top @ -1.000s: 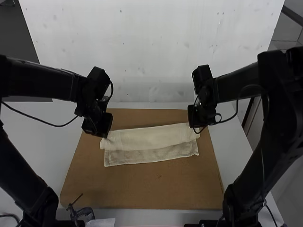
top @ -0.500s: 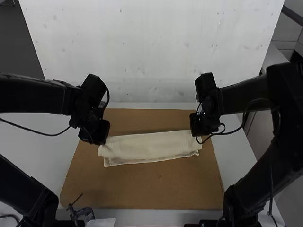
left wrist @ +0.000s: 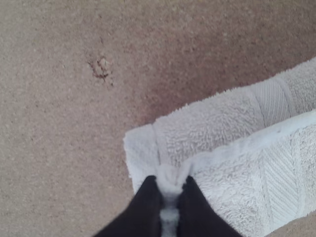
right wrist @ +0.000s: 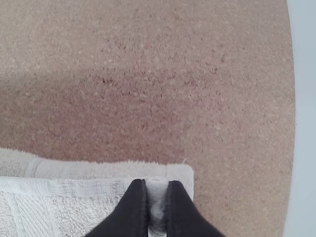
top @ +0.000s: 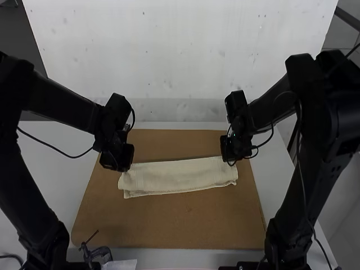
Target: Fold the towel.
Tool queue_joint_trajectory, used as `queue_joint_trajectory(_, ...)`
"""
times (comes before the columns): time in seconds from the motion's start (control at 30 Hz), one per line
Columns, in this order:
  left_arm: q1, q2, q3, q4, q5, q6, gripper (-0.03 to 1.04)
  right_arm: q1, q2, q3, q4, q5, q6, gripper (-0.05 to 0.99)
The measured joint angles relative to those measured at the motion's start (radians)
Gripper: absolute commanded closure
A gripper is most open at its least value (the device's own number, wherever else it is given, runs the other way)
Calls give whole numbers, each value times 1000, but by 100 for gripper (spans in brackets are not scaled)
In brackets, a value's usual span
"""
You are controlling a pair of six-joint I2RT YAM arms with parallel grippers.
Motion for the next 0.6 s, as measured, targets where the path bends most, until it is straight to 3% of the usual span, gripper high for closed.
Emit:
queue_joint_trajectory(0.4,10,105,29,43,-4,7,99,-2,117,40,35,3,0,92)
queue_joint_trajectory(0.43,10,111,29,44,-4,7,96,-2,119,40,42,3,0,82)
queue_joint_trajectory(0.47,11,118,29,45,-4,7,76,-2,119,40,48,3,7,58)
queue_joint_trajectory(0.5,11,121,28,47,-3,7,40,-3,119,40,58,3,18,32)
queue_joint_trajectory(0.53,14,122,29,47,-2,7,5,-7,119,40,71,-2,23,14)
queue_joint_trajectory(0.57,19,122,32,45,0,8,-1,-16,119,40,76,-10,31,8)
queue_joint_trajectory(0.6,29,122,38,39,2,10,-1,-26,117,40,71,-23,41,8)
